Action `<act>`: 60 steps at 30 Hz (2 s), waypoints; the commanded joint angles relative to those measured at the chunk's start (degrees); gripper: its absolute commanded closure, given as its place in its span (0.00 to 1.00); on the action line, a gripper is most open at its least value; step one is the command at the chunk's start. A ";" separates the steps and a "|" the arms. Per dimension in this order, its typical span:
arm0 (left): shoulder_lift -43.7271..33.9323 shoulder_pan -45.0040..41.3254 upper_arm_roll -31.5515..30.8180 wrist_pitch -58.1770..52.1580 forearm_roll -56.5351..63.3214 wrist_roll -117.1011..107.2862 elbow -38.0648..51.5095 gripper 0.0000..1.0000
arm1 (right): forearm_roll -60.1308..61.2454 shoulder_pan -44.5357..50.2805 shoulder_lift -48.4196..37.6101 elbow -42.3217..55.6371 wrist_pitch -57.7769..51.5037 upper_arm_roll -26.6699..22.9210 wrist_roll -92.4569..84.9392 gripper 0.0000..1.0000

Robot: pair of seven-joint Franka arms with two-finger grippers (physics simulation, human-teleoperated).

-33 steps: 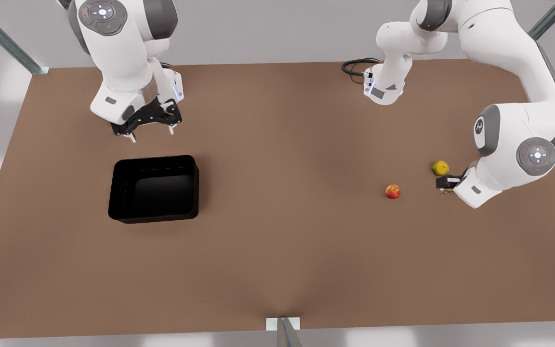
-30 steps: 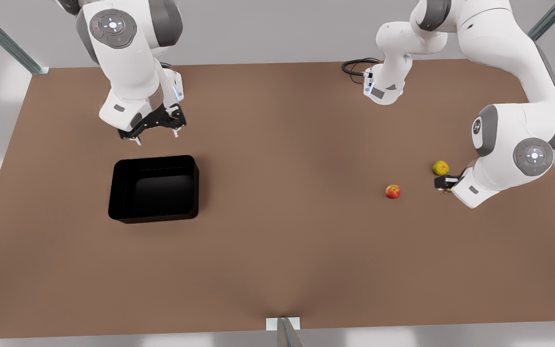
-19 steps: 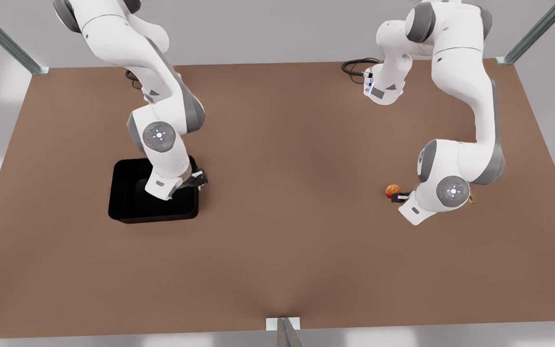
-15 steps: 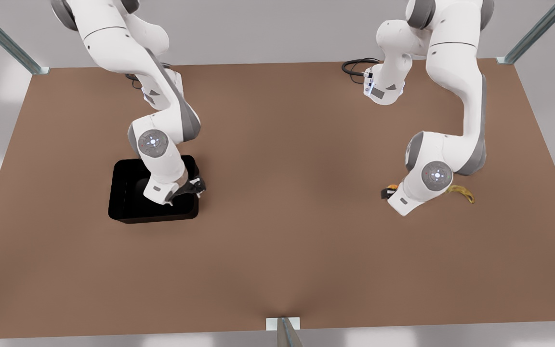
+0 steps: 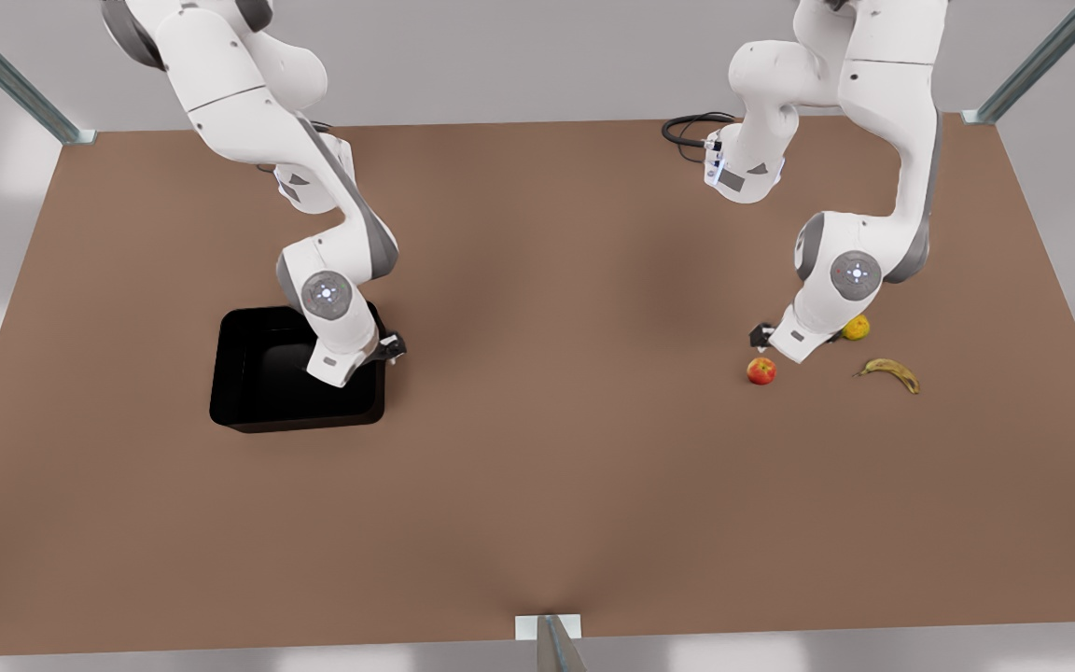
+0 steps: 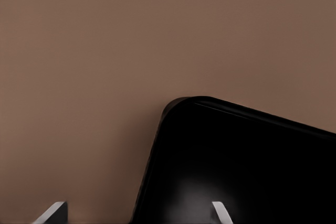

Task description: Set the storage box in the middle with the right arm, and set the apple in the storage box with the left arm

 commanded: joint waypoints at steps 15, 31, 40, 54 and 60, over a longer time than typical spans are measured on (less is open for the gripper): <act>5.18 0.85 0.00 11.57 0.04 0.53 -3.67 0.00 | 0.00 0.43 6.16 0.27 0.59 -0.35 0.79 0.79; 10.19 2.08 0.00 18.07 -1.28 5.19 -4.20 0.00 | 2.02 4.39 -0.07 0.97 -0.20 -0.26 0.61 0.79; 13.26 1.64 0.09 21.68 -2.59 5.27 -3.94 0.00 | 2.02 17.83 -0.60 5.98 -0.03 -0.26 2.81 0.79; 14.49 1.29 0.09 23.35 -2.59 5.36 -4.11 0.26 | 1.94 37.26 15.13 27.42 -0.11 -0.35 28.82 0.79; 14.41 1.37 0.09 23.43 -2.59 5.36 -4.11 0.27 | 1.94 42.62 22.16 37.35 -0.03 -3.60 32.16 0.79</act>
